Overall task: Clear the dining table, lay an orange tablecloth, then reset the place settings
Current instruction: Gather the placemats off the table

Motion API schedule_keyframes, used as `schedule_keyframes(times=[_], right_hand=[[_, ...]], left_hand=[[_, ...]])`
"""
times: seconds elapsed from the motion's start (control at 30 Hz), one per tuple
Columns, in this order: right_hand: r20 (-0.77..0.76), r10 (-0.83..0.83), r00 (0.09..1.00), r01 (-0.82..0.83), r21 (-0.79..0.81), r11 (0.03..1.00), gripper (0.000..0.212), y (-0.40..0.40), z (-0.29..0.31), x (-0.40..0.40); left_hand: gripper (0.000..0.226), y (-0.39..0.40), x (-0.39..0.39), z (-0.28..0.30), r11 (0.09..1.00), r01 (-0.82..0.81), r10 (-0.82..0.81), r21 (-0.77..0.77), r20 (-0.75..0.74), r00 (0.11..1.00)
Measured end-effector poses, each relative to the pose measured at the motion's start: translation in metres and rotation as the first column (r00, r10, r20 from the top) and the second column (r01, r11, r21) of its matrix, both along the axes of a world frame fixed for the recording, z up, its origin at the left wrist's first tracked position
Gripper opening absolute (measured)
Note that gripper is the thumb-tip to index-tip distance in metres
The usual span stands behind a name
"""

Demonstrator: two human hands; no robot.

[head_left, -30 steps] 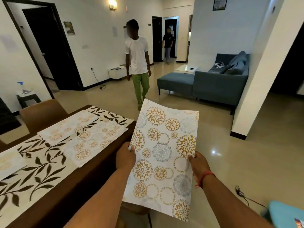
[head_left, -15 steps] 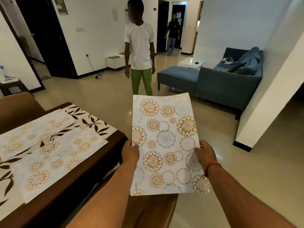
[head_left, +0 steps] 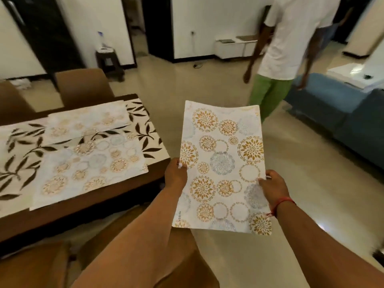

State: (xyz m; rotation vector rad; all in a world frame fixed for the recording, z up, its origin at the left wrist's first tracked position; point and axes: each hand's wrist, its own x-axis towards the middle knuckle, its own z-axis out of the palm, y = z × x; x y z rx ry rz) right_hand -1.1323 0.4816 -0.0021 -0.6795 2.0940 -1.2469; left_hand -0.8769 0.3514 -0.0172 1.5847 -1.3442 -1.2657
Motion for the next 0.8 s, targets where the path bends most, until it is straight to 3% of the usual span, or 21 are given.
schedule_keyframes(times=[0.23, 0.43, 0.63, 0.8], right_hand=[[0.033, 0.299, 0.954, -0.300, 0.025, 0.954, 0.020, -0.101, -0.011, -0.027], [-0.008, 0.479, 0.878, -0.479, 0.046, 0.877, 0.028, -0.186, -0.009, -0.025], [-0.088, 0.621, 0.779, -0.613, 0.105, 0.783, 0.038, -0.263, -0.009, -0.015], [-0.104, 0.680, 0.726, -0.669, 0.122, 0.733, 0.041, -0.339, -0.002, -0.013]], left_hand=[[0.032, -0.013, -0.001, -0.009, 0.949, -0.304, 0.304, 0.077, 0.016, 0.953], [0.019, -0.048, 0.006, -0.016, 0.872, -0.486, 0.485, 0.050, 0.031, 0.874], [0.010, -0.097, 0.005, -0.040, 0.785, -0.603, 0.608, 0.143, 0.010, 0.794], [0.026, -0.148, -0.002, -0.043, 0.727, -0.665, 0.676, 0.174, -0.012, 0.737]])
